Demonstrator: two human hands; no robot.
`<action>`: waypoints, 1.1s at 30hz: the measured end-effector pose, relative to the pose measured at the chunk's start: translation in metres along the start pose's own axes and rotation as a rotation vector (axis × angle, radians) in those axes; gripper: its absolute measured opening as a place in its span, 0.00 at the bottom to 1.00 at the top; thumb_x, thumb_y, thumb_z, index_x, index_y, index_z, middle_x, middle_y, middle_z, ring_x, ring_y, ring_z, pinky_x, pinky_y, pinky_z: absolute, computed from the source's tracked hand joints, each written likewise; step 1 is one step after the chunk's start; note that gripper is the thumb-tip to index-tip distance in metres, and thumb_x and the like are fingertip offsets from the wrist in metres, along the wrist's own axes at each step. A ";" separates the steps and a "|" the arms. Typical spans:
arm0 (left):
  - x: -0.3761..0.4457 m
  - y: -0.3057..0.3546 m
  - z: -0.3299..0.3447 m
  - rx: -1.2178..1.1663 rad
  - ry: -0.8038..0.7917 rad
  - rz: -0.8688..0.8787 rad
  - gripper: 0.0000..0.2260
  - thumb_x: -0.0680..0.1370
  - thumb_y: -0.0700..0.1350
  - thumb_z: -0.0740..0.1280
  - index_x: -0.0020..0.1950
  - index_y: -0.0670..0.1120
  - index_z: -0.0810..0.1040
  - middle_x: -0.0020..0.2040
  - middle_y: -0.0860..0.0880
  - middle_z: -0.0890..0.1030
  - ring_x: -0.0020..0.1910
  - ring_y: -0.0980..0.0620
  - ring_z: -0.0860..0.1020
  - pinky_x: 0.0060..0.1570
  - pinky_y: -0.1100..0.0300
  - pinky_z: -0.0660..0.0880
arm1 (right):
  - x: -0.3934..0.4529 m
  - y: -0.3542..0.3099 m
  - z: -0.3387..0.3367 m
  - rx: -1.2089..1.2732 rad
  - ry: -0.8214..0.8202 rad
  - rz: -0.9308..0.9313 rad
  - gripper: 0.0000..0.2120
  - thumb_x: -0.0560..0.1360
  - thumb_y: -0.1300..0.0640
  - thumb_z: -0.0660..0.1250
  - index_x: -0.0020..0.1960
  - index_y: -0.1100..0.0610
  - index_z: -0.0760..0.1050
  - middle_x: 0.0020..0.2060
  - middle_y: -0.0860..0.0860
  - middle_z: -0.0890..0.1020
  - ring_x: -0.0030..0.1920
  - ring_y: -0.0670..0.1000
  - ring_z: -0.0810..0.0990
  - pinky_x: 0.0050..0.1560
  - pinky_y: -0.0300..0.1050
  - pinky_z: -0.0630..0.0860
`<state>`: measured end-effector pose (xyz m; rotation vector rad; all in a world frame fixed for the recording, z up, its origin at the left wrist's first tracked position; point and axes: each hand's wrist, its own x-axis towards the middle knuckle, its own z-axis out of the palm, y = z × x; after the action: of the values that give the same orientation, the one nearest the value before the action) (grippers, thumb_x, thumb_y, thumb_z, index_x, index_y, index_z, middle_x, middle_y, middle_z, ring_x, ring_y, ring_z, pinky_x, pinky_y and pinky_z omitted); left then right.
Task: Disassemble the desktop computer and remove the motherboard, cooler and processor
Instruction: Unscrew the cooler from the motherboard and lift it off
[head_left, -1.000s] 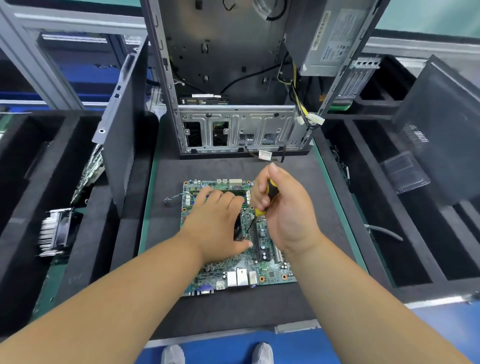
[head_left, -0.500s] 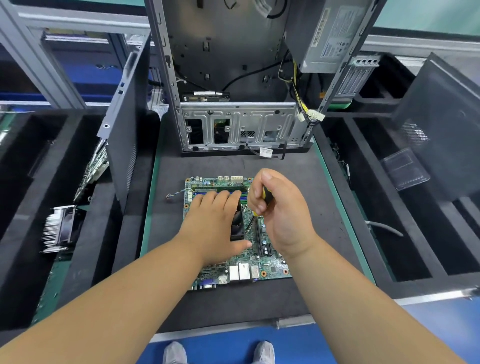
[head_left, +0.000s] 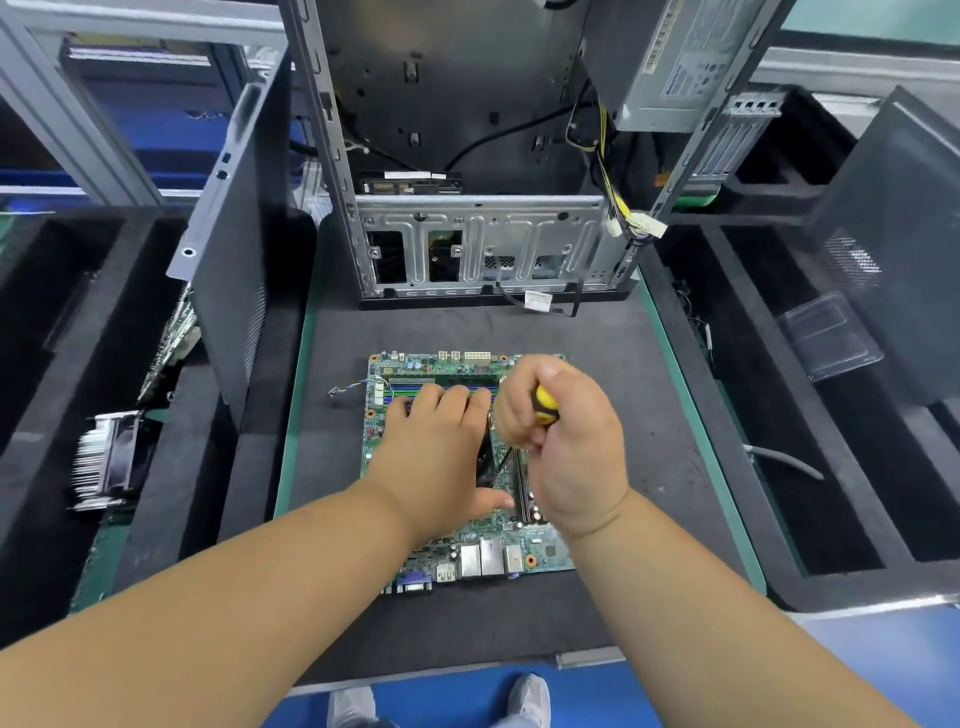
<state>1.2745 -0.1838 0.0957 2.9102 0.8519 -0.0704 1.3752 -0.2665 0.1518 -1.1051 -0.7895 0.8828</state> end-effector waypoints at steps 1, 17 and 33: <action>0.001 0.001 0.001 -0.005 0.000 -0.002 0.42 0.64 0.75 0.63 0.71 0.54 0.64 0.63 0.53 0.68 0.62 0.47 0.64 0.64 0.46 0.64 | 0.004 -0.003 -0.003 0.025 -0.080 0.022 0.14 0.71 0.53 0.57 0.28 0.54 0.67 0.22 0.45 0.66 0.26 0.48 0.62 0.30 0.42 0.56; 0.005 0.005 -0.001 0.041 -0.030 -0.019 0.45 0.66 0.74 0.62 0.74 0.49 0.58 0.62 0.49 0.67 0.62 0.45 0.64 0.64 0.44 0.63 | -0.009 0.002 0.009 -0.093 0.398 -0.053 0.13 0.80 0.49 0.54 0.40 0.51 0.70 0.33 0.52 0.71 0.36 0.51 0.68 0.38 0.41 0.67; 0.006 0.007 -0.003 0.029 -0.037 -0.039 0.46 0.66 0.74 0.63 0.75 0.49 0.56 0.64 0.48 0.67 0.65 0.44 0.64 0.64 0.42 0.65 | -0.006 -0.006 0.003 -0.037 0.538 0.127 0.14 0.76 0.47 0.60 0.34 0.50 0.74 0.29 0.50 0.73 0.34 0.51 0.71 0.36 0.42 0.68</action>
<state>1.2831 -0.1864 0.0990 2.9098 0.9095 -0.1400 1.3708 -0.2721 0.1579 -1.3573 -0.2930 0.6293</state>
